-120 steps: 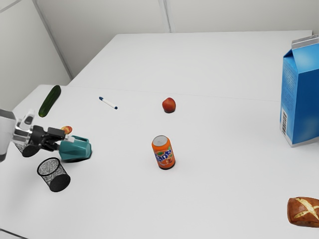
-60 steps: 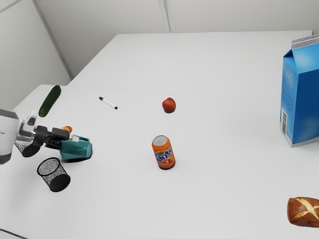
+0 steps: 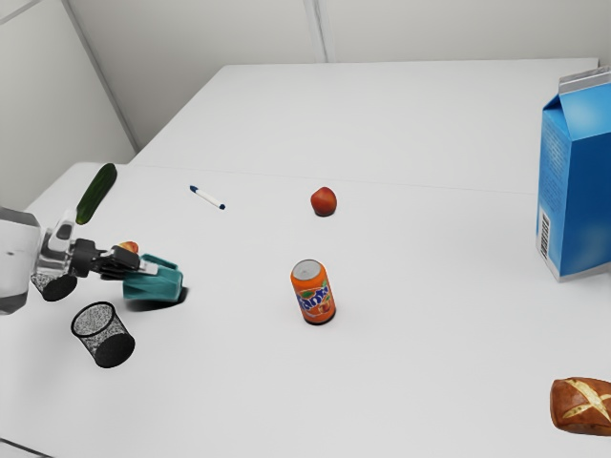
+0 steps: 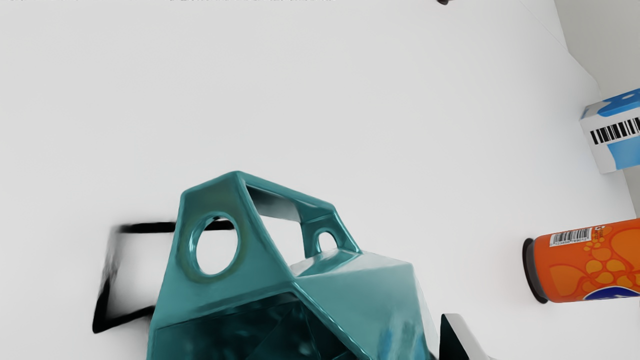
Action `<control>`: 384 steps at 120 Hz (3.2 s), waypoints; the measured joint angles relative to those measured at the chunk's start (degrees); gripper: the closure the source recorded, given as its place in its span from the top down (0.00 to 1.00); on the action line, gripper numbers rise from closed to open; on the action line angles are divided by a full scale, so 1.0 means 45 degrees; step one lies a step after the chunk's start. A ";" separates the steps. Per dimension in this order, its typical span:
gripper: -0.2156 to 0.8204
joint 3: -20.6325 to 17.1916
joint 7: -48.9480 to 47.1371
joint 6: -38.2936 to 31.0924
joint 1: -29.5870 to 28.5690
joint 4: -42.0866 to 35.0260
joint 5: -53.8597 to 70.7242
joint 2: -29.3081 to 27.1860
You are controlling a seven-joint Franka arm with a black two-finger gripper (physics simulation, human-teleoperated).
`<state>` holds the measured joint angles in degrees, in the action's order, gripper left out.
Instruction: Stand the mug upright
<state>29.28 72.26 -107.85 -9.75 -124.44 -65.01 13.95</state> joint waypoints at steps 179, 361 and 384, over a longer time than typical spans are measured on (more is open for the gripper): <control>0.04 -0.4588 -0.9275 -0.4753 0.3728 0.0519 1.3449 -0.2069; 0.32 -0.5316 -1.4546 -0.6692 0.4493 -0.0290 1.4061 -0.1554; 0.45 -0.5322 -1.4585 -0.6688 0.4522 -0.0265 1.4042 -0.1605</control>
<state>5.33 6.63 -137.94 10.60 -125.64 -1.82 6.73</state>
